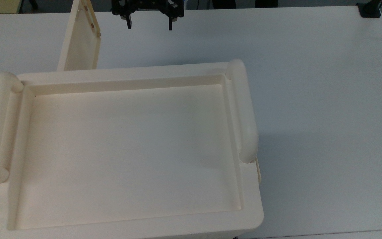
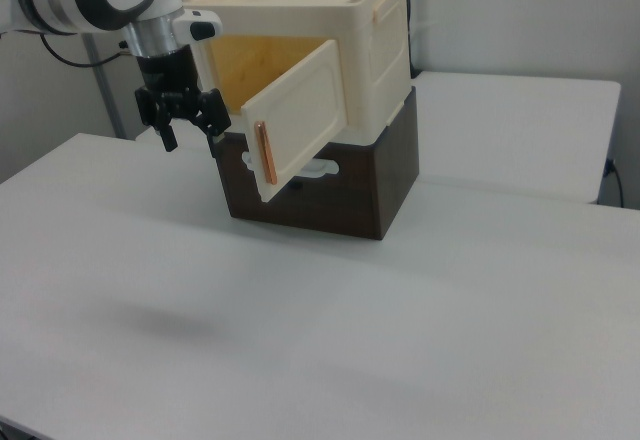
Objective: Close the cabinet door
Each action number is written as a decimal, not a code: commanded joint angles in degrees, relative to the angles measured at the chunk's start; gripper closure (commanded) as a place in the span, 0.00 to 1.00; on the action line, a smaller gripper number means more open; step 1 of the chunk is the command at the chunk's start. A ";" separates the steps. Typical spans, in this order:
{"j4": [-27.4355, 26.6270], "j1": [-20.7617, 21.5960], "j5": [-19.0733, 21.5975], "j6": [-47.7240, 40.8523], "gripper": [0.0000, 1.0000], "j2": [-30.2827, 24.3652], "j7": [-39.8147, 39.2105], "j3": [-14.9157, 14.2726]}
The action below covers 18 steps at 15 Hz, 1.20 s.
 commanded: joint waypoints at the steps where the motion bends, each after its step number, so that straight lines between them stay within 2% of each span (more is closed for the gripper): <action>1: -1.78 0.13 -0.28 -0.80 0.00 -1.59 0.31 -0.22; 8: -1.78 0.13 -0.28 -0.71 0.02 -1.59 -0.13 -0.22; 9: -1.78 0.13 -0.19 -0.71 0.13 -1.59 -1.26 -0.22; 10: -1.78 0.13 -0.10 -0.80 0.29 -1.59 -1.71 -0.22; 13: -1.78 0.30 -0.01 -0.80 0.92 -1.51 -1.71 -0.22; 14: -1.78 0.48 -0.01 -0.80 1.00 -1.42 -1.62 -0.22; 18: -1.78 0.65 -0.01 -0.97 1.00 -1.50 -1.36 -0.22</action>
